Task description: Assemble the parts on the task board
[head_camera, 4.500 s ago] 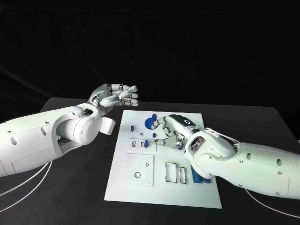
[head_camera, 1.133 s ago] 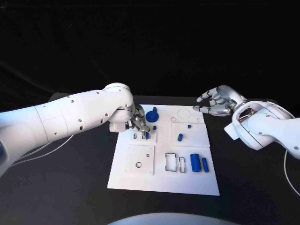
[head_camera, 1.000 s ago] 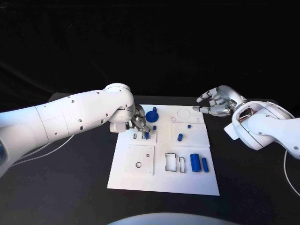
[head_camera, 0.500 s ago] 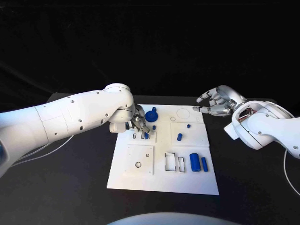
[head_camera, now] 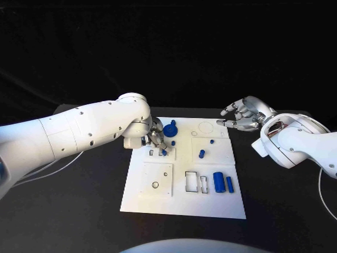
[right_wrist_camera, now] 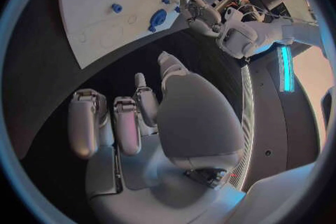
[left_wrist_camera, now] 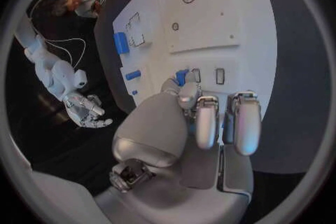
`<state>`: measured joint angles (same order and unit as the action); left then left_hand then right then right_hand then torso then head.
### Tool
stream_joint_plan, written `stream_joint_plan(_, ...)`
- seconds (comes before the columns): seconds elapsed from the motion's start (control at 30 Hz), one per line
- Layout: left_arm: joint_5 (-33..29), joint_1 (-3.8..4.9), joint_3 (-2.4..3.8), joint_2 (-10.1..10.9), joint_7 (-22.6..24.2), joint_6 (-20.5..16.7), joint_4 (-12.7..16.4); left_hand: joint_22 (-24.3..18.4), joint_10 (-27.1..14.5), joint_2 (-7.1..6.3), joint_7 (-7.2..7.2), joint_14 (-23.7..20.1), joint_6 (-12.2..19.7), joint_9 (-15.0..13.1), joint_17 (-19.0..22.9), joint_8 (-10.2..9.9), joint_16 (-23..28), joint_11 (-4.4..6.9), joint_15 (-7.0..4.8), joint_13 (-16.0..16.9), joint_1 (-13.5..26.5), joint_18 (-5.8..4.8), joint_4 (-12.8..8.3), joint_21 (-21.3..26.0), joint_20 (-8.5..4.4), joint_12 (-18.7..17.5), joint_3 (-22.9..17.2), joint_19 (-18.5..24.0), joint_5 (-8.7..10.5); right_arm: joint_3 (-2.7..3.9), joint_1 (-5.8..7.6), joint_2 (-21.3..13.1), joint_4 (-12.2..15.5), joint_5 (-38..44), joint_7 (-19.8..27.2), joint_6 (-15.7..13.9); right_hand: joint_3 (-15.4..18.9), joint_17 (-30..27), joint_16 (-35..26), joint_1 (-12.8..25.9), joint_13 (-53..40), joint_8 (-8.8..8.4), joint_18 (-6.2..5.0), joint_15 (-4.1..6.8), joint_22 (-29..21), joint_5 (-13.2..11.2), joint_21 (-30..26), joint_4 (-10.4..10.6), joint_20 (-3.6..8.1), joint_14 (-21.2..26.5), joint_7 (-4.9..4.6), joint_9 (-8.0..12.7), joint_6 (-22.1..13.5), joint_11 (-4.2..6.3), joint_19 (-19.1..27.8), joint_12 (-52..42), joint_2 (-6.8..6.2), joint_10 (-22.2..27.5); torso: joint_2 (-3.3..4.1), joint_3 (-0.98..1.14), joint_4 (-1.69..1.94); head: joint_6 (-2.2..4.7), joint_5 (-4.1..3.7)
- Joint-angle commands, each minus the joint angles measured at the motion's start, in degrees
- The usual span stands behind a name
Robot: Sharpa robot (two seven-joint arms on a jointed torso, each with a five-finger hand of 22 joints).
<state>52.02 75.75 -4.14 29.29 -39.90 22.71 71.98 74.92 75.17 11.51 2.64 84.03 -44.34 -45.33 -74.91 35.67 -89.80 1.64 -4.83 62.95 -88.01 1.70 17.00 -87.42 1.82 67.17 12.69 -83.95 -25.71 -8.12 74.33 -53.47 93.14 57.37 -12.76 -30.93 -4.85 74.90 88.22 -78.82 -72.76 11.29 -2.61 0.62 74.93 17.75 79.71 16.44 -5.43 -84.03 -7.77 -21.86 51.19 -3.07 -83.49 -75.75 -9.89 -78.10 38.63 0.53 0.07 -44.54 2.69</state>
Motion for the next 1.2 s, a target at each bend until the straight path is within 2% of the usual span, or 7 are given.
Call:
stream_joint_plan(0.03,-0.94,-0.14,-0.14,-0.16,-0.27,0.71,-0.12,11.51,-0.33,-3.74,-0.04,5.97,0.18,-0.69,-15.09,0.26,-0.20,0.30,0.04,0.02,-0.28,-0.69,-0.03,-0.35,-0.52,-0.15,-8.41,-3.40,-1.59,-0.01,-0.08,0.06,0.00,0.57,-0.12,0.79,-0.35,9.84,-0.13,-0.04,-0.06,0.33,-0.37,0.39,7.80,0.20,-0.25,0.11,0.19,-4.72,0.16,-0.06,0.24,0.14,0.31,0.06,0.08,0.01,-0.02,0.02,0.00,0.06,0.06)
stream_joint_plan(0.07,-0.99,-0.14,-0.15,-0.16,-0.26,0.72,-0.13,11.54,-0.15,-9.09,0.57,5.97,0.15,-1.28,-15.09,0.65,-0.20,-0.01,0.56,0.04,3.56,-0.66,-0.17,-0.29,-0.61,-0.18,-18.38,-3.38,-2.37,-0.01,-0.08,0.06,0.00,0.57,-0.12,0.79,-0.35,9.84,-0.13,-0.04,-0.06,0.33,-0.37,0.39,7.80,0.20,-0.25,0.11,0.19,-4.72,0.16,-0.06,0.24,0.14,0.31,0.06,0.08,0.01,-0.02,0.02,0.00,0.06,0.06)
stream_joint_plan(0.17,-1.10,-0.14,-0.18,-0.17,-0.25,0.82,-0.16,11.68,0.06,-12.97,0.23,5.97,0.11,-2.10,-15.09,1.40,-0.20,0.01,0.19,0.08,7.40,-0.72,-0.47,-0.32,-0.10,-0.10,-29.32,-3.47,-2.19,-0.01,-0.10,0.06,0.02,0.57,-0.13,0.80,-0.35,9.84,-0.13,-0.04,-0.06,0.33,-0.37,0.39,7.80,0.20,-0.25,0.11,0.19,-4.72,0.16,-0.06,0.24,0.14,0.31,0.06,0.08,0.01,-0.01,0.03,0.01,0.07,0.09)
stream_joint_plan(0.2,-1.17,-0.15,-0.20,-0.16,-0.24,0.80,-0.16,11.79,0.53,-17.34,0.22,5.97,-0.02,-3.43,-15.09,2.78,-0.20,-0.08,0.22,0.27,11.98,-0.72,-1.08,-0.31,-0.09,0.18,-40.27,-3.52,-2.05,-0.01,-0.10,0.06,0.02,0.57,-0.13,0.80,-0.35,9.84,-0.13,-0.04,-0.06,0.33,-0.37,0.39,7.80,0.20,-0.25,0.11,0.19,-4.72,0.16,-0.06,0.24,0.14,0.31,0.06,0.08,0.01,-0.01,0.03,0.01,0.07,0.09)
stream_joint_plan(0.33,-1.87,-0.15,-0.24,-0.11,-0.14,0.42,-0.17,11.97,1.06,-19.70,0.30,5.97,0.09,-5.30,-15.09,4.73,-0.20,-0.07,0.15,0.33,16.08,-0.76,-5.38,-0.35,-0.11,0.26,-48.99,-3.62,-4.15,-0.01,-0.12,0.06,0.03,0.57,-0.12,0.80,-0.35,9.84,-0.13,-0.04,-0.06,0.33,-0.37,0.39,7.80,0.20,-0.25,0.11,0.19,-4.72,0.16,-0.06,0.24,0.14,0.31,0.06,0.08,0.01,-0.03,0.03,-0.01,0.14,0.15)
stream_joint_plan(0.47,-2.74,-0.15,-0.26,0.03,0.05,-0.40,-0.13,12.17,1.33,-20.10,0.45,5.97,0.07,-6.28,-15.09,5.68,-0.20,-0.22,0.18,0.38,19.42,-0.80,-9.64,-0.42,-0.03,0.28,-53.49,-3.72,-6.84,-0.01,-0.14,0.05,0.03,0.57,-0.11,0.80,-0.43,9.84,-0.14,-0.06,-0.08,0.36,-0.37,0.40,7.79,0.36,-0.27,0.10,0.20,-4.72,0.16,-0.08,0.26,0.15,0.31,0.04,0.09,-0.03,-0.04,0.04,-0.03,0.21,0.22)
stream_joint_plan(1.2,-2.07,-0.62,-0.19,4.32,4.59,-10.89,4.61,12.69,2.96,-21.27,-0.24,5.97,-2.65,-7.30,-15.09,7.35,-0.20,0.25,-0.17,0.83,23.52,-0.92,-15.44,-0.70,-0.33,0.70,-56.01,-4.07,-12.73,-0.01,-0.22,-0.15,0.05,0.57,-0.05,0.63,-0.55,9.79,-0.16,0.40,0.00,0.43,-0.39,0.41,7.76,0.73,-0.36,0.25,0.22,-4.72,0.17,-0.14,0.27,0.16,0.32,0.10,0.18,-0.02,0.01,-0.03,0.10,0.09,0.33)
